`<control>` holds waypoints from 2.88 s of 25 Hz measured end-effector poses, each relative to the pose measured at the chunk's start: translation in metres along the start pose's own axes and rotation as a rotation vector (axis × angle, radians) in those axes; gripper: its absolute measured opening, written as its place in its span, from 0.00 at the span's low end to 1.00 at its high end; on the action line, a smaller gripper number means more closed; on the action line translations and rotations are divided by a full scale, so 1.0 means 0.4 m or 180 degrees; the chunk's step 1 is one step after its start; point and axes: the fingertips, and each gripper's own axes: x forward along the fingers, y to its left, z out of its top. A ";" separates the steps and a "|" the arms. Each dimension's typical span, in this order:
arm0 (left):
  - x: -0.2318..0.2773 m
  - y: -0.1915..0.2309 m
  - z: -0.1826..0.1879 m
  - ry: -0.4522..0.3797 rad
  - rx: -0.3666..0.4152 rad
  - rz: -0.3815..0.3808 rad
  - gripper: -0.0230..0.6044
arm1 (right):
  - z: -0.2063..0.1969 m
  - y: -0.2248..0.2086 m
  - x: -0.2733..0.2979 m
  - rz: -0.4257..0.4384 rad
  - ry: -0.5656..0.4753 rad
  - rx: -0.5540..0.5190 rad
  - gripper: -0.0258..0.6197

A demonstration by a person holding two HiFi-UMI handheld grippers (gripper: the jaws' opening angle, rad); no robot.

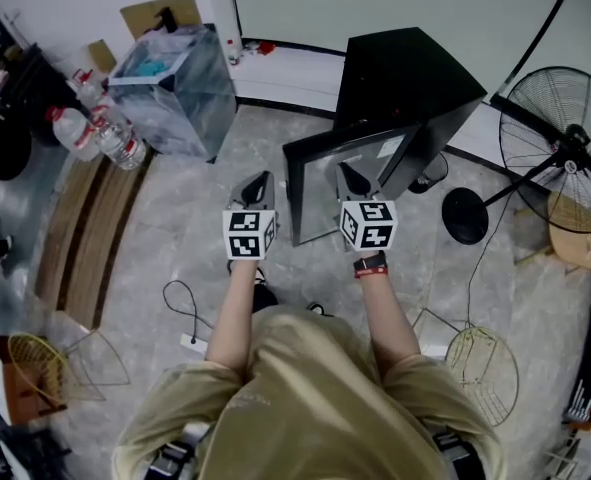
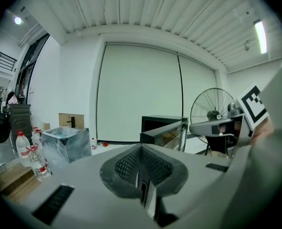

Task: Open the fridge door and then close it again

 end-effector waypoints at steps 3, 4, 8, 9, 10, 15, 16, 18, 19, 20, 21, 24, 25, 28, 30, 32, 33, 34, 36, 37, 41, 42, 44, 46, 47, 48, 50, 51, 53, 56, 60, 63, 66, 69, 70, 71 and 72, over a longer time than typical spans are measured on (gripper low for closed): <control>-0.002 -0.002 -0.004 0.0028 0.0011 -0.0005 0.07 | -0.014 0.009 0.003 -0.0010 0.0008 0.0064 0.09; -0.001 -0.001 -0.007 0.0046 0.0014 0.0001 0.07 | -0.018 0.013 0.004 -0.0003 0.0020 0.0070 0.09; 0.007 0.008 -0.037 0.0175 0.0015 0.0039 0.07 | -0.037 0.033 0.016 0.0050 0.0078 0.0058 0.09; 0.010 0.012 -0.050 0.0218 0.0006 0.0049 0.07 | -0.042 0.035 0.019 0.0041 0.0087 0.0042 0.09; 0.012 0.015 -0.065 0.0263 -0.0007 0.0060 0.07 | -0.046 0.038 0.022 0.0023 0.0099 0.0016 0.09; 0.027 0.024 -0.148 0.0477 -0.0047 0.0027 0.07 | -0.059 0.052 0.046 0.0035 0.0186 -0.0118 0.09; 0.032 0.022 -0.164 0.0525 -0.0063 0.0002 0.07 | -0.060 0.053 0.051 0.0051 0.0218 -0.0157 0.09; 0.041 0.018 -0.195 0.0612 -0.0118 -0.0046 0.07 | -0.061 0.055 0.057 0.0095 0.0285 -0.0248 0.09; 0.046 0.017 -0.209 0.0650 -0.0155 -0.0059 0.07 | -0.060 0.056 0.060 0.0124 0.0305 -0.0289 0.09; 0.051 0.019 -0.225 0.0698 -0.0198 -0.0059 0.07 | -0.057 0.058 0.063 0.0151 0.0317 -0.0324 0.09; 0.056 0.022 -0.243 0.0765 -0.0241 -0.0044 0.07 | -0.053 0.060 0.066 0.0179 0.0326 -0.0360 0.09; 0.066 0.030 -0.282 0.0944 -0.0303 -0.0014 0.07 | -0.034 0.070 0.073 0.0263 0.0342 -0.0510 0.09; 0.068 0.030 -0.289 0.0969 -0.0308 -0.0031 0.07 | -0.025 0.073 0.074 0.0283 0.0340 -0.0583 0.09; 0.081 0.023 -0.309 0.0986 -0.0348 -0.0158 0.07 | 0.011 0.082 0.075 0.0344 0.0333 -0.0857 0.09; 0.090 0.015 -0.311 0.0952 -0.0396 -0.0280 0.07 | 0.030 0.092 0.082 0.0430 0.0368 -0.1051 0.10; 0.099 0.009 -0.314 0.0921 -0.0402 -0.0378 0.07 | 0.039 0.103 0.091 0.0545 0.0439 -0.1248 0.10; 0.103 0.006 -0.319 0.0921 -0.0391 -0.0414 0.07 | 0.043 0.107 0.095 0.0596 0.0477 -0.1339 0.13; 0.107 0.002 -0.326 0.0929 -0.0378 -0.0448 0.07 | 0.046 0.112 0.099 0.0642 0.0520 -0.1425 0.18; 0.115 -0.006 -0.341 0.0958 -0.0367 -0.0507 0.08 | 0.050 0.120 0.107 0.0741 0.0597 -0.1602 0.27; 0.119 -0.008 -0.349 0.0977 -0.0362 -0.0529 0.08 | 0.050 0.125 0.112 0.0800 0.0630 -0.1697 0.29; 0.138 -0.020 -0.385 0.1105 -0.0301 -0.0650 0.29 | 0.037 0.141 0.139 0.1074 0.0803 -0.2131 0.36; 0.142 -0.022 -0.393 0.1131 -0.0303 -0.0679 0.30 | 0.032 0.142 0.146 0.1131 0.0848 -0.2252 0.37; 0.151 -0.024 -0.404 0.1148 -0.0309 -0.0720 0.30 | 0.020 0.146 0.161 0.1235 0.0933 -0.2499 0.38; 0.162 -0.020 -0.405 0.1142 -0.0329 -0.0721 0.30 | 0.009 0.151 0.177 0.1343 0.1018 -0.2710 0.39; 0.169 -0.017 -0.405 0.1143 -0.0351 -0.0705 0.30 | 0.002 0.154 0.184 0.1401 0.1059 -0.2780 0.40; 0.176 -0.014 -0.407 0.1146 -0.0375 -0.0692 0.30 | -0.005 0.155 0.190 0.1457 0.1098 -0.2821 0.41; 0.190 -0.016 -0.413 0.1154 -0.0406 -0.0694 0.30 | -0.019 0.154 0.195 0.1527 0.1167 -0.2861 0.42; 0.197 -0.018 -0.415 0.1158 -0.0407 -0.0709 0.30 | -0.024 0.152 0.197 0.1537 0.1192 -0.2884 0.42; 0.208 -0.020 -0.415 0.1175 -0.0377 -0.0750 0.28 | -0.027 0.149 0.203 0.1538 0.1202 -0.2929 0.42; 0.219 -0.018 -0.413 0.1180 -0.0334 -0.0837 0.25 | -0.025 0.154 0.214 0.1560 0.1167 -0.2906 0.41; 0.237 -0.015 -0.408 0.1161 -0.0295 -0.0901 0.18 | -0.021 0.160 0.233 0.1552 0.1193 -0.2827 0.41; 0.263 -0.013 -0.406 0.1200 -0.0213 -0.0878 0.16 | -0.017 0.153 0.248 0.1502 0.1194 -0.2789 0.40; 0.285 -0.003 -0.404 0.1210 -0.0111 -0.0853 0.16 | -0.015 0.145 0.268 0.1395 0.1185 -0.2763 0.40; 0.300 0.016 -0.399 0.1180 -0.0095 -0.0824 0.15 | -0.011 0.143 0.290 0.1334 0.1244 -0.2725 0.40; 0.306 0.022 -0.397 0.1175 -0.0096 -0.0822 0.15 | -0.009 0.143 0.298 0.1333 0.1261 -0.2711 0.40; 0.311 0.028 -0.396 0.1174 -0.0105 -0.0823 0.15 | -0.007 0.143 0.305 0.1331 0.1270 -0.2698 0.40; 0.317 0.033 -0.395 0.1178 -0.0128 -0.0829 0.15 | -0.005 0.142 0.312 0.1327 0.1275 -0.2687 0.40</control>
